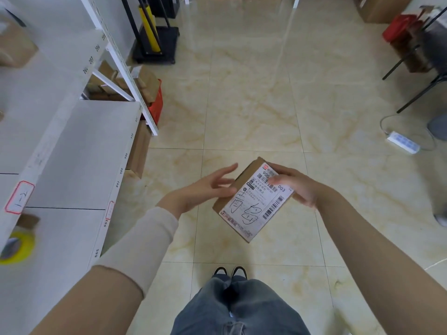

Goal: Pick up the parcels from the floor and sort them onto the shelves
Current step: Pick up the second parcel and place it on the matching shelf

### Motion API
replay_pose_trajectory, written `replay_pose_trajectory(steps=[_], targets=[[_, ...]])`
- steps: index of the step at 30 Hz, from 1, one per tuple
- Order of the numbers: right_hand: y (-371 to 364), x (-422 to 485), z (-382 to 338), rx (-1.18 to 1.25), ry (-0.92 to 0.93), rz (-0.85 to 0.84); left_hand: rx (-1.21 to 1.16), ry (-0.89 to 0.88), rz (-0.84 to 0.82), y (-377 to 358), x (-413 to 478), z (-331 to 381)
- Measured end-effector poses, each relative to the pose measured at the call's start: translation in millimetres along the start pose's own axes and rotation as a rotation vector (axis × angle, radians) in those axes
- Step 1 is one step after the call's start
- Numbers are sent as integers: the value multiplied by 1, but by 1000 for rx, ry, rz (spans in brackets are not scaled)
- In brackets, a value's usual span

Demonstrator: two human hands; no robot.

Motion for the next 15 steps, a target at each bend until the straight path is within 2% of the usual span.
replay_pose_trajectory(steps=[3,8,11,15], targets=[[-2,0,-12,-50,11,-21,-53,-6,-18,-10,1,-2],[0,8,4,239,98,324,-309,-45,257,-7,6,-17],[-29,12,30,319,53,310,-520,-46,389,-12,9,-29],[-61,11,47,483,88,332,-618,-18,466,-25,11,-33]])
Point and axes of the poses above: each hand's wrist, its own x-axis towards the middle knuckle, its own y-axis out of the back of the hand, z = x × y, the point moved 5 cm from there along x, towards the middle knuckle, and after that the axes turned 3 degrees about z, right-handed, at the moved point
